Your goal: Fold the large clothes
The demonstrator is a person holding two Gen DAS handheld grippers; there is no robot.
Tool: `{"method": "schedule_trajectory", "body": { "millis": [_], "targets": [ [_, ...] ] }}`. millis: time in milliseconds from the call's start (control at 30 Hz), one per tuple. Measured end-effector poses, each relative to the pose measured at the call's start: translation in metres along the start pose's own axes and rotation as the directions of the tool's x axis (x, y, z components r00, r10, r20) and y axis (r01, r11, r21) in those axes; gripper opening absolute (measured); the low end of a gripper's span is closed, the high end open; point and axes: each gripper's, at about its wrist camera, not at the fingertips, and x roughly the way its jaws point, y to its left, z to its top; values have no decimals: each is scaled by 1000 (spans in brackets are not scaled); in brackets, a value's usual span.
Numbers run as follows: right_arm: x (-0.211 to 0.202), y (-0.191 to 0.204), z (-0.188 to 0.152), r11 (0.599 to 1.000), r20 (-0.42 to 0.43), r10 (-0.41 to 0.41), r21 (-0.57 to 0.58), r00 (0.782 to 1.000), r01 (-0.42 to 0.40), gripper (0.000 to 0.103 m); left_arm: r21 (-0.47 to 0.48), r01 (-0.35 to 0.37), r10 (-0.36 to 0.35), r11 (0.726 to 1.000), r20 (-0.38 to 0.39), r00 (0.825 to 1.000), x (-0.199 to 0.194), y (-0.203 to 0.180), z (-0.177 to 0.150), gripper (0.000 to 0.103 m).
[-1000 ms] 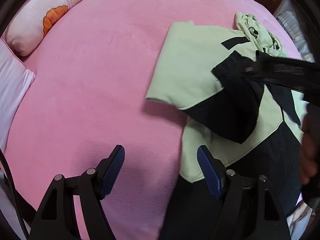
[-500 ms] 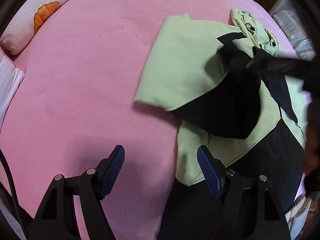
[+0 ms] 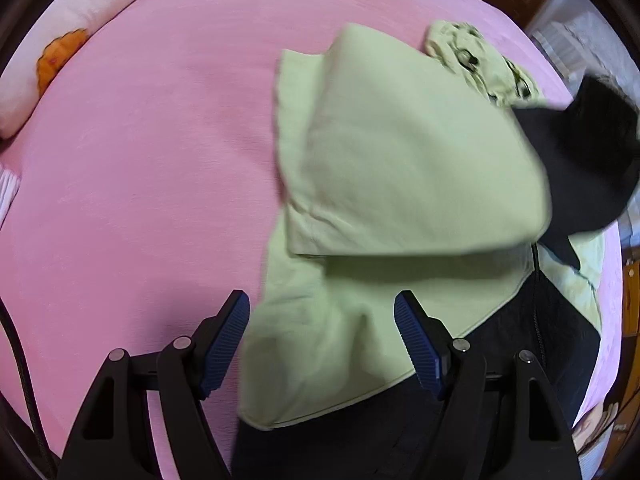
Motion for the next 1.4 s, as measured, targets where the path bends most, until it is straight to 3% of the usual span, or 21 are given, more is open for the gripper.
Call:
{"method": "schedule_trajectory", "body": {
  "millis": [33,100,167,300,500,767,933,1000,1033,1100,1200,1300,1400],
  "targets": [
    [15,-19,-14,999,-73,-21,29,997,23,43,16,-3,3,1000,-5,1000,1,-5,-1,74],
    [37,-47,-36,995,-185,-14,91,983,32,44,42,-7,7,999,-13,1000,0,-11,-2,74],
    [45,-69,-52,986,-227,38,165,973,0,44,72,-4,6,997,-22,1000,-4,-14,-2,74],
    [47,-91,-55,967,-203,81,253,976,-28,44,84,20,-20,996,7,1000,-17,-9,18,74],
    [83,-110,-25,963,-197,100,266,975,-45,46,2,-9,9,1000,63,998,-2,17,82,74],
    [130,-138,-10,961,-230,67,277,971,-1,46,-80,-14,13,997,-7,1000,71,37,159,74],
    [141,-142,-20,944,-235,145,322,961,-64,46,-92,16,-19,996,-30,999,91,37,172,73],
    [143,-140,-21,941,-223,160,329,962,-80,48,-80,38,-39,996,-14,999,93,33,174,37],
    [144,-137,-21,944,-220,165,319,961,-89,44,-55,4,-5,998,-10,1000,92,29,176,12],
    [143,-128,-18,957,-222,158,276,962,-93,33,-4,-54,54,999,14,998,88,20,177,6],
    [130,-115,-8,974,-165,118,210,979,-82,29,45,-115,111,992,83,990,75,11,178,3],
    [114,-109,12,980,-59,85,186,995,-73,28,10,-115,112,993,137,984,63,16,184,1],
    [123,-110,26,983,-34,58,179,998,-51,28,-20,-129,131,991,150,980,70,22,193,1]
  ]
}}
